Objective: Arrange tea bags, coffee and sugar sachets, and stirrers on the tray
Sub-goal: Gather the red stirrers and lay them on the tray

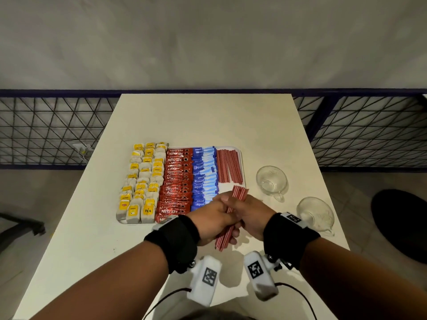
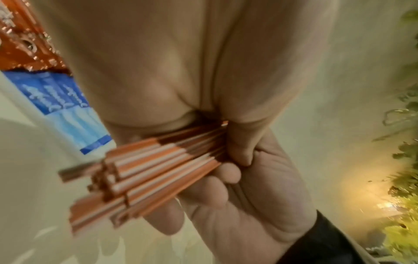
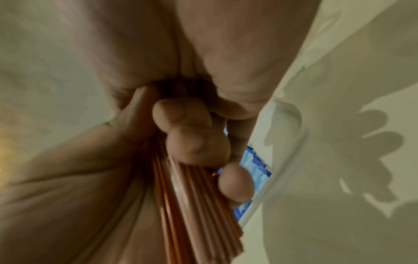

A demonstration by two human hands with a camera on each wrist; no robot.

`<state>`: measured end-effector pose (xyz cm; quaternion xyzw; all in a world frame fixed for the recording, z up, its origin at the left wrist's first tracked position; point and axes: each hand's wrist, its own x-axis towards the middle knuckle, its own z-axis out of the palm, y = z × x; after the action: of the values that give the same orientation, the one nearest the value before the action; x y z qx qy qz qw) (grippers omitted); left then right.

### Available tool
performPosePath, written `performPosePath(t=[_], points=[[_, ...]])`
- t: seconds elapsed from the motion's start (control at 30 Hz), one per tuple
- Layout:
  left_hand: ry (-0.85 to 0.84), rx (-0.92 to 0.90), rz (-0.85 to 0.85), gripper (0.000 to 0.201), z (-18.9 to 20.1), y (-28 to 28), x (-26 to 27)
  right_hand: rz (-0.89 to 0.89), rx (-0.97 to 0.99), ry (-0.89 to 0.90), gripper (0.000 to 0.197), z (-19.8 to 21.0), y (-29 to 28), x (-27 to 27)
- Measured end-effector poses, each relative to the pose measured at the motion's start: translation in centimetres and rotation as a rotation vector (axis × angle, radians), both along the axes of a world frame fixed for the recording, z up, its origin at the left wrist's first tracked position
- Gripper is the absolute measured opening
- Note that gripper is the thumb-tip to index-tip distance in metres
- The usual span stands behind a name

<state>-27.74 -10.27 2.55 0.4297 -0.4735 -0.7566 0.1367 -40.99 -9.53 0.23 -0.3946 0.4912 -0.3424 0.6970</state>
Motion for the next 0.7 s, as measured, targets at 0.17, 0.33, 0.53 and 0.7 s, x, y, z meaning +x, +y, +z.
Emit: performPosePath(t=[0.17,0.33,0.53,0.7], points=[[-0.083,-0.105,-0.024,0.015,-0.8,0.2,-1.7,-0.129,0.028,0.104,0.029,-1.2,-0.4,-1.5],[-0.101,0.054,0.144,0.009,-2.1,-1.4,-2.5,-0.109,0.069,0.234,0.056,-2.2,-1.7,-3.0],[-0.284,0.173,0.323,0.005,-4.1,-5.2,-2.1,-0.018,0.204,0.661,0.038,-6.3,-1.7,-6.2],[-0.518,0.062,0.2,0.018,-5.9,-6.3,-4.2,-0.006,0.157,0.741,0.015,-7.7,-2.5,-6.2]])
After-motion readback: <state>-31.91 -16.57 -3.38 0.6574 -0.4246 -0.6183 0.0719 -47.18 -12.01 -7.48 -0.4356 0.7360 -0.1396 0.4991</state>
